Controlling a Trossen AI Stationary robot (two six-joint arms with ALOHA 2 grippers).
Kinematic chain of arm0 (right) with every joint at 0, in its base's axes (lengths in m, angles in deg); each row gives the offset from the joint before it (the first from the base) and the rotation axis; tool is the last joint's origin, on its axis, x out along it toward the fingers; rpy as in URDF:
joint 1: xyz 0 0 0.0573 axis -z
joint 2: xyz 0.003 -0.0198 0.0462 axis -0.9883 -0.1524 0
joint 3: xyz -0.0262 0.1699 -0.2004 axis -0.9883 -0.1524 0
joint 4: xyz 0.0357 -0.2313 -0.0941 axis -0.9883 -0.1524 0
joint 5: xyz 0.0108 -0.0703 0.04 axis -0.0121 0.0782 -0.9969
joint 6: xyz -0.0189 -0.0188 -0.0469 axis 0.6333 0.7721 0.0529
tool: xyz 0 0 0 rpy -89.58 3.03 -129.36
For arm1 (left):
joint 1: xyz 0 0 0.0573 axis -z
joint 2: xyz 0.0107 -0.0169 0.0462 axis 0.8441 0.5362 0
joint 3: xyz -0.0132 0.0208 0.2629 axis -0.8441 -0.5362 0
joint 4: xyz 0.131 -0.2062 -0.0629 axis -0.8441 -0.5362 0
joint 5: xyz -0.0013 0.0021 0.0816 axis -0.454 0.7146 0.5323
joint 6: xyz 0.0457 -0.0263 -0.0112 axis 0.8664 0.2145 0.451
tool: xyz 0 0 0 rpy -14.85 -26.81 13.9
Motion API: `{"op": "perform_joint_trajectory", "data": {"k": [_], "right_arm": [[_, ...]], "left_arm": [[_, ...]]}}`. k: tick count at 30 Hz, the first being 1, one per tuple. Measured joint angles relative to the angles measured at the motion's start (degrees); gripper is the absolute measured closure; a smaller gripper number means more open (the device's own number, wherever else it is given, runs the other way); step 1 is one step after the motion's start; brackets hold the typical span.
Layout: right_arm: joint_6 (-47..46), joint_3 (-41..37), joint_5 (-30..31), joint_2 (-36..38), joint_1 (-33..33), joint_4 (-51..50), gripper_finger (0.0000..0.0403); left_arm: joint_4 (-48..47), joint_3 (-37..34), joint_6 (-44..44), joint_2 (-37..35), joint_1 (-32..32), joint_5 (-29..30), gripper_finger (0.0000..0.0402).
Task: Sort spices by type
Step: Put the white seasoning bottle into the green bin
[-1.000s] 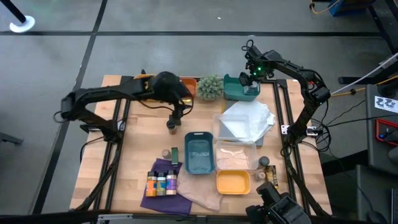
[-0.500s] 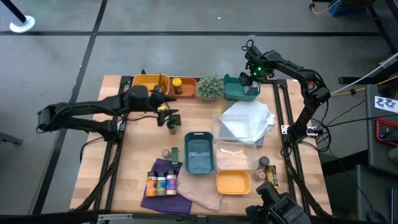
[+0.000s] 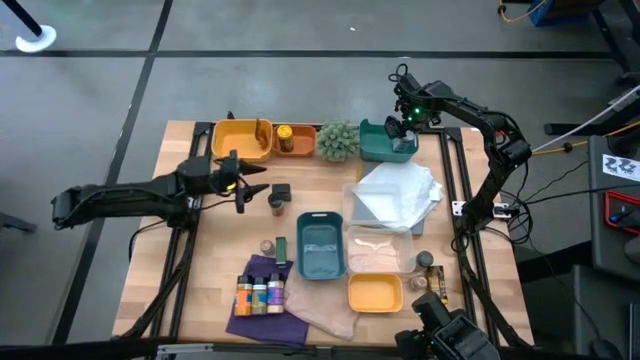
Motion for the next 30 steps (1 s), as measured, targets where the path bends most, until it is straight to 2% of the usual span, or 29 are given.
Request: {"op": "perform_joint_trajectory", "data": {"k": [9, 16, 22, 30], "right_arm": [[0.0, 0.0, 0.0, 0.0, 0.0, 0.0, 0.0177], [0.0, 0.0, 0.0, 0.0, 0.0, 1.4, 0.0177], [0.0, 0.0, 0.0, 0.0, 0.0, 1.5, 0.0177], [0.0, 0.0, 0.0, 0.0, 0.0, 1.5, 0.0177]], "left_arm": [[0.1, -5.7, 0.0, -10.1, 0.0, 0.0, 0.0164], [-0.3, -8.7, 0.9, -15.2, 0.0, 0.0, 0.0164], [-0.5, -11.3, -1.1, -17.8, 0.0, 0.0, 0.0164], [-4.2, -11.3, -3.0, -17.7, 0.0, 0.1, 0.0164]]}}
